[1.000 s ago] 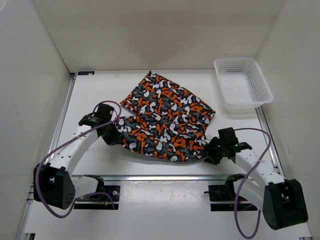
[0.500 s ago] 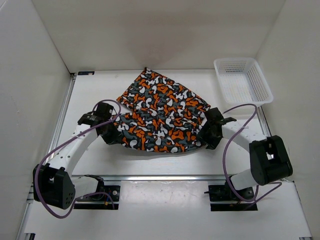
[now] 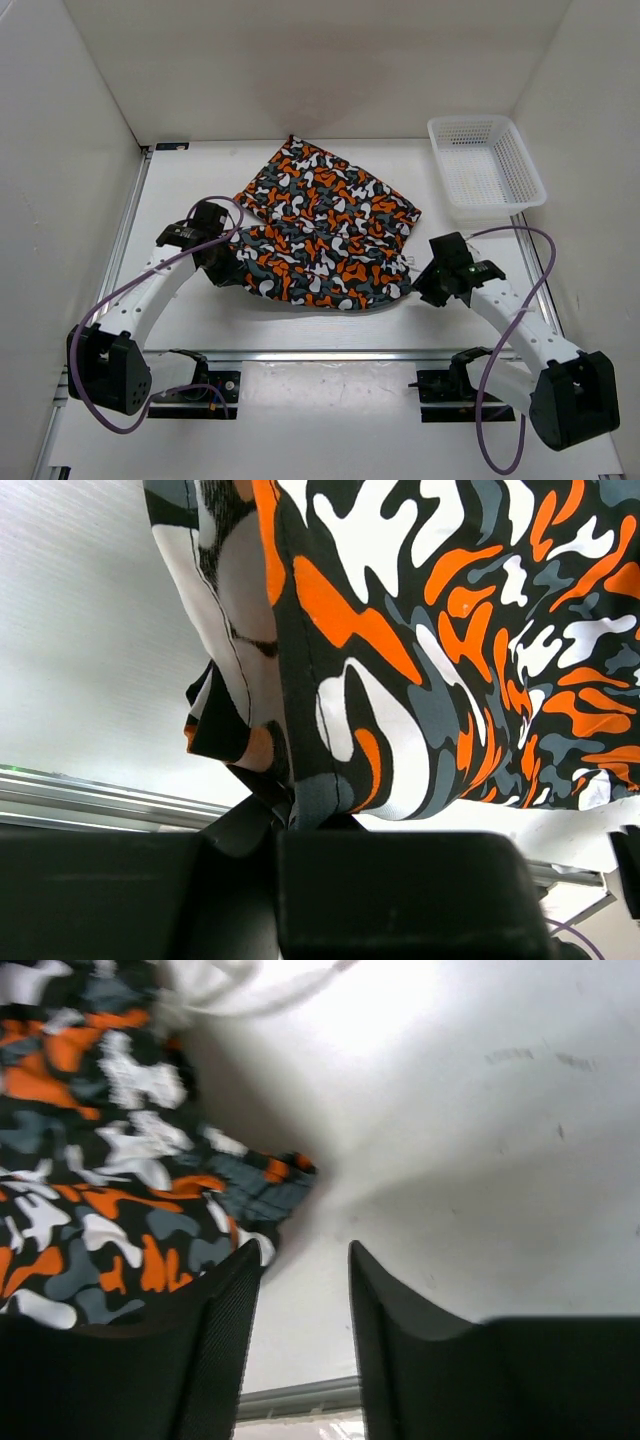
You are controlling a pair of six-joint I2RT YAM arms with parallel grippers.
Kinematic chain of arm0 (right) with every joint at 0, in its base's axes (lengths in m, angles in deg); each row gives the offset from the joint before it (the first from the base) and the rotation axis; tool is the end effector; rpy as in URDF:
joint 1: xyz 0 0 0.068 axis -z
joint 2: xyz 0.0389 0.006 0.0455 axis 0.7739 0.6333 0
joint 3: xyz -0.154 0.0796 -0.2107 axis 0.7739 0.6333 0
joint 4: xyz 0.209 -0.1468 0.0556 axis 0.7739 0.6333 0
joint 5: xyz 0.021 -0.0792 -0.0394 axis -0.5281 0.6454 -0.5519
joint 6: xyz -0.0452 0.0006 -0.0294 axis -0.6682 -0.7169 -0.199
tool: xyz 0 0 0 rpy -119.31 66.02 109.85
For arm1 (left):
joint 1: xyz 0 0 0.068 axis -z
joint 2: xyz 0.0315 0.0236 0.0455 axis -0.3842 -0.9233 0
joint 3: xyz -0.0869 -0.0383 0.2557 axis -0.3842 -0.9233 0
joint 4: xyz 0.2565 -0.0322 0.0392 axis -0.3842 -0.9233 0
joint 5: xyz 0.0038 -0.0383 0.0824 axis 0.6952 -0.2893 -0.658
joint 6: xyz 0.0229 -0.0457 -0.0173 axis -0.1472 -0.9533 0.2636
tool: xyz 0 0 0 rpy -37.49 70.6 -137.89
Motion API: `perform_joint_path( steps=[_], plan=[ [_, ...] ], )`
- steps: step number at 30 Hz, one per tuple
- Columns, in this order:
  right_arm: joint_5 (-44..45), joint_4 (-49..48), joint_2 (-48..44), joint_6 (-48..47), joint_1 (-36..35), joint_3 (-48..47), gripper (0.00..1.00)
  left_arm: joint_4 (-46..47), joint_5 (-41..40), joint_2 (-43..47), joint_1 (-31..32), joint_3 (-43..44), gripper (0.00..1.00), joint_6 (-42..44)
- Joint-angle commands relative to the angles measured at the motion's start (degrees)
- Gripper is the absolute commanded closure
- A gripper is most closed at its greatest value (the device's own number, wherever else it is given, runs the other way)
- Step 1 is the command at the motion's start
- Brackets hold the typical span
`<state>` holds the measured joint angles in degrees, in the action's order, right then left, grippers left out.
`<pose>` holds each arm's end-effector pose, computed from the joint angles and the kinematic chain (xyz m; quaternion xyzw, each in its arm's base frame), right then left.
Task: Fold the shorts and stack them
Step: Fold the shorts
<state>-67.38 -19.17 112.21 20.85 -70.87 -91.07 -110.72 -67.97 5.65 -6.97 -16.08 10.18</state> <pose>0.1818 0.0609 0.2105 0.3102 0.9083 0.1074 0.2594 0.2069 -0.0588 0.2505 -0.2810 0.9472 -0.0933 0.1230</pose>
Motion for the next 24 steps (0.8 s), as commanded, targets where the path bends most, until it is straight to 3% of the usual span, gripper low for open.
perform_joint_path(
  steps=[1,3,6,10,24],
  plan=[
    [-0.8,1.8,0.1,2.2,-0.1,2.0,0.61,-0.4,0.4,0.5,0.4,2.0,0.9,0.6],
    [-1.9,1.8,1.7,2.2,-0.7,2.0,0.69,-0.4,0.4,0.5,0.4,2.0,0.9,0.6],
    [-2.4,-0.4,3.6,2.2,-1.2,2.0,0.69,-0.4,0.4,-0.1,0.4,2.0,0.9,0.6],
    [-5.3,-4.2,6.4,2.2,-3.0,2.0,0.56,-0.4,0.4,-0.1,0.4,2.0,0.9,0.6],
    [-0.8,-9.8,18.5,2.3,-4.3,-4.5,0.49,-0.4,-0.1,-0.1,0.4,2.0,0.9,0.6]
  ],
)
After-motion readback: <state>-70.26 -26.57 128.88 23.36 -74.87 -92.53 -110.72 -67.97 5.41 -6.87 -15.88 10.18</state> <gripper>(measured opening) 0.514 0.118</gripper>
